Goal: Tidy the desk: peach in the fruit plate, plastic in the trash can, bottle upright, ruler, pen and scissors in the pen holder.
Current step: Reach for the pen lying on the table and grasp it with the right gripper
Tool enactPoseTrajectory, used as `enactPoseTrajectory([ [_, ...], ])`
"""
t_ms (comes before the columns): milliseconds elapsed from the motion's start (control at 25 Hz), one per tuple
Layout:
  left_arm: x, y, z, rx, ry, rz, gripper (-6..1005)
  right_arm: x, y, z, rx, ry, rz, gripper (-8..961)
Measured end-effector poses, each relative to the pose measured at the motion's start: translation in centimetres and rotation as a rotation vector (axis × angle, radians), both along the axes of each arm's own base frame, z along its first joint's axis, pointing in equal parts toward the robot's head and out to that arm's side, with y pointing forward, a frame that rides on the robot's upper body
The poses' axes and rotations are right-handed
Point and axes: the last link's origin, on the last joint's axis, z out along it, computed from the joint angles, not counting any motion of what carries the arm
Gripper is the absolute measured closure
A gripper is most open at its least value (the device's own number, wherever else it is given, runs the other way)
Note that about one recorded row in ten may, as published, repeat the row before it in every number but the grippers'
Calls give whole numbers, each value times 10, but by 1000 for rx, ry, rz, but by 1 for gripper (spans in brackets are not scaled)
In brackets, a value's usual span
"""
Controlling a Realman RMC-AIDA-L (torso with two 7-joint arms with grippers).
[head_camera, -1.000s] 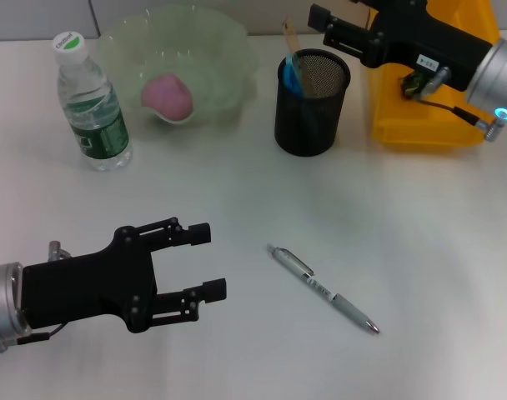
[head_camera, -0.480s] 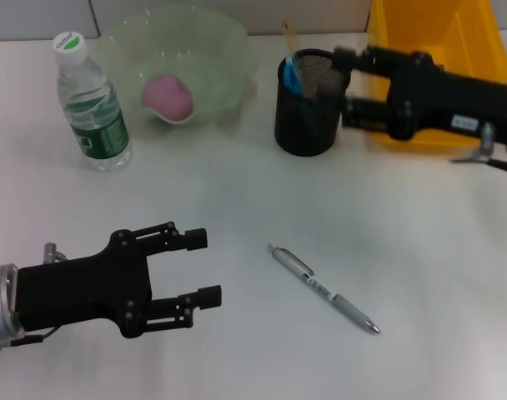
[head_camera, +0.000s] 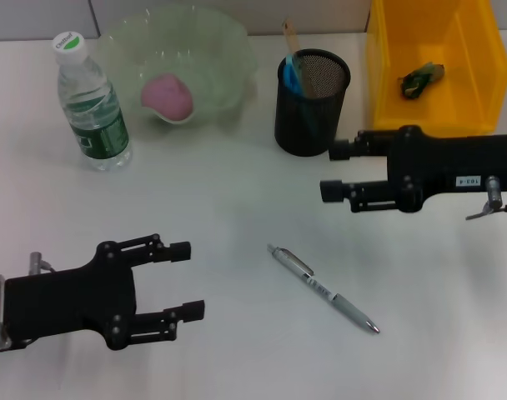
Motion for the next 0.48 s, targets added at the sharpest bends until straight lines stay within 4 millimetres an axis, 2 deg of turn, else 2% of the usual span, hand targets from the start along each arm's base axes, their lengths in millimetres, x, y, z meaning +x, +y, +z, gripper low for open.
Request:
enactPoseTrajectory([
  [480,-24,0,4,80,133,1,245,0,1,-10,-115,-162,-16,237],
])
